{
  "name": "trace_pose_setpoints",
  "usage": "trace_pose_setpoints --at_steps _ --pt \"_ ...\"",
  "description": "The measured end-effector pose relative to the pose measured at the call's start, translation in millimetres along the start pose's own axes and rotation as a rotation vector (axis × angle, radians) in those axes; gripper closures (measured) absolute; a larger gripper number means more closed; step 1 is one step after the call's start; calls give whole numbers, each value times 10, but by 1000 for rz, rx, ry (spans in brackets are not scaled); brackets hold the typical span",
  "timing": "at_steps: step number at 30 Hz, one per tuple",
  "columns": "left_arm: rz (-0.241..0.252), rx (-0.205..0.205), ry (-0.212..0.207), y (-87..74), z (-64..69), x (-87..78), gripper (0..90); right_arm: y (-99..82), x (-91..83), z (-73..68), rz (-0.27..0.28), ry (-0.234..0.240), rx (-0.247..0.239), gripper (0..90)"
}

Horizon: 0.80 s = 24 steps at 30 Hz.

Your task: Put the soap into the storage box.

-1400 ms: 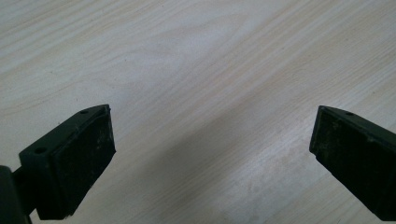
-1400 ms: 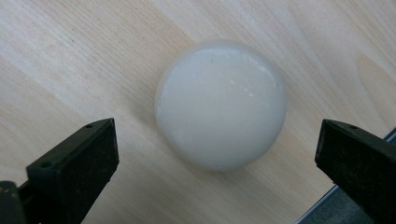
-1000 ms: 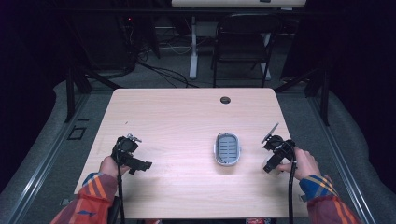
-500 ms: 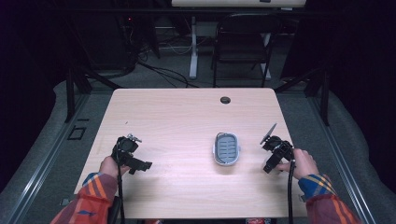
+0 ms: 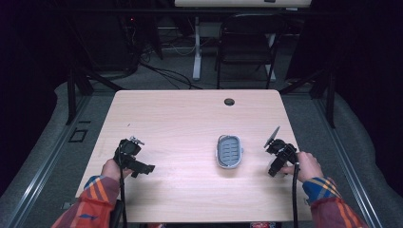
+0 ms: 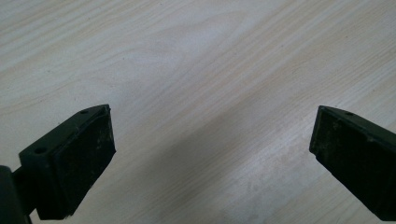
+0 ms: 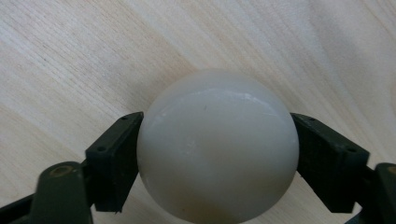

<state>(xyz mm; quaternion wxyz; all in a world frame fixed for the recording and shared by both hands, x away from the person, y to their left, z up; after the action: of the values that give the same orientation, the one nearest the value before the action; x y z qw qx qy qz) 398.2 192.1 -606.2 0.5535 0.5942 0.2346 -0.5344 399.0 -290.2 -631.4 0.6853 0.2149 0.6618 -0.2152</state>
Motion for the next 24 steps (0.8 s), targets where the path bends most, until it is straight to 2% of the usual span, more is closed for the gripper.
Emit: trace_pose_setpoints --at_steps 1,2,3,5,9,10,11,13,14,15,18,19,22,24 --pt "0 0 0 -1 -2 -1 0 -9 3 -10 -31 14 -9 238" --pt "0 0 0 0 -3 -1 0 -7 9 -10 -31 13 -8 241" --pt "0 0 1 -1 -3 -1 0 8 27 -24 -8 13 12 242" --pt "0 1 1 0 -2 -1 0 7 26 -24 -11 13 13 243" --pt "1 1 0 1 0 -1 0 -18 0 -6 -45 17 -2 244" --pt "1 2 1 2 -1 -1 0 -17 -2 0 -38 16 -4 245" --pt "0 2 1 1 -1 0 0 9 24 -24 7 19 34 245" --pt "-3 0 0 -1 1 2 0 16 23 -26 21 19 44 245" --pt "0 1 1 3 1 3 0 -13 -35 19 -13 11 -5 245" --pt "0 1 1 3 1 2 0 1 -36 8 8 6 20 245" --pt "2 2 1 2 2 -2 0 0 -68 3 5 11 22 245" --pt "2 0 2 1 -1 -3 0 -11 -108 15 -18 9 -5 245" --pt "1 3 1 2 2 0 0 18 -115 11 1 3 -1 245" --pt "1 3 1 3 1 0 0 41 -138 4 -7 11 -7 245"
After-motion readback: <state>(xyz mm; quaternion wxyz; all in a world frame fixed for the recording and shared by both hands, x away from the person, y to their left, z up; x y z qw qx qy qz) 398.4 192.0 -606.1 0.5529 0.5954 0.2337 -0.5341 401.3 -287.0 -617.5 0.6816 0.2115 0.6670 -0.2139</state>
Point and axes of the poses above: each handheld gripper's, and its own axes: x roughly forward along the jaws, y roughly out of its top, z roughly to its right, the point moved 9 cm from there along x, roughly forward along the jaws, and after that the axes turned 14 degrees about -x, right-handed, at the moved point
